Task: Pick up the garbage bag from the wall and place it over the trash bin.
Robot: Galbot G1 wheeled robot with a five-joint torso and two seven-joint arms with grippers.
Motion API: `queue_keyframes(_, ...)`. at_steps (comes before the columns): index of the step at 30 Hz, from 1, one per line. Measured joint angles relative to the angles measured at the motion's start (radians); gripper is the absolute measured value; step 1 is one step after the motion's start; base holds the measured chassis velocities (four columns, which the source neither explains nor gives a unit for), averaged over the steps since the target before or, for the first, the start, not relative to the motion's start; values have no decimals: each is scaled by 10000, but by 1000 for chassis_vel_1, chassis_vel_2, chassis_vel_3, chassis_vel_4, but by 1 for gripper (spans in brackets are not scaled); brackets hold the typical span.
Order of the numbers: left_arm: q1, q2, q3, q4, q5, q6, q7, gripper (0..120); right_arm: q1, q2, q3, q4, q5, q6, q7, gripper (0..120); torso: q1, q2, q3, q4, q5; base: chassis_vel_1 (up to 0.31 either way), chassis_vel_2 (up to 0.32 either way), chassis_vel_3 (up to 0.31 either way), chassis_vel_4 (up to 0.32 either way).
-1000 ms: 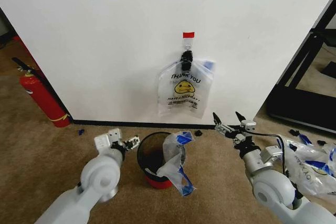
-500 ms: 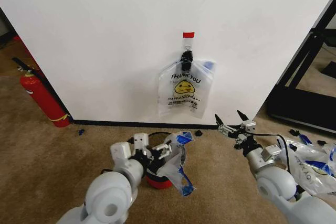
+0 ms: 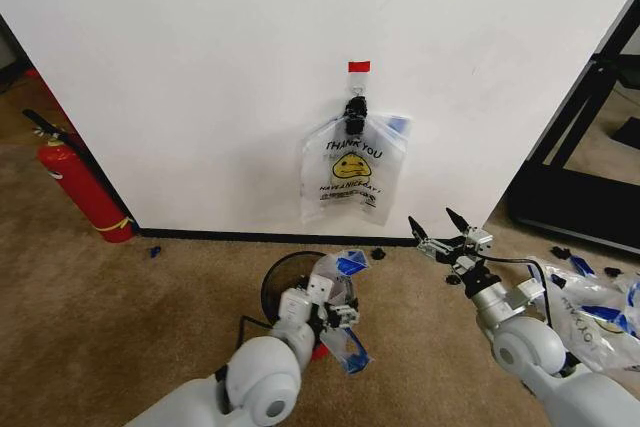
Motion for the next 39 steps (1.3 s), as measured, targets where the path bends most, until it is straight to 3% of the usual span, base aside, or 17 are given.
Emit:
queue_keyframes(12,-415,279,67,554,361,407,-599,100,-468,9,-389,255,-543,-519,344,100,0,-1,0,-1,0,0,0,0,0)
queue_keyframes(23,-52,764,-460,269,354,549,-770,100,-182,-239,-2085,1485,2907,-4032,2039,100,0,0,-1,1,-3,0,0,0,0)
queue_keyframes(28,69,905,-636,225,340,551,-788,100,261,-5,-2488,1278,3803,-4966,2120,100,0,-1,0,2,1,0,0,0,0)
queue_keyframes(39,-198,925,-376,506,334,547,-738,100,651,289,-2220,1260,4974,-6483,2937,100,0,-1,0,-2,-1,0,0,0,0)
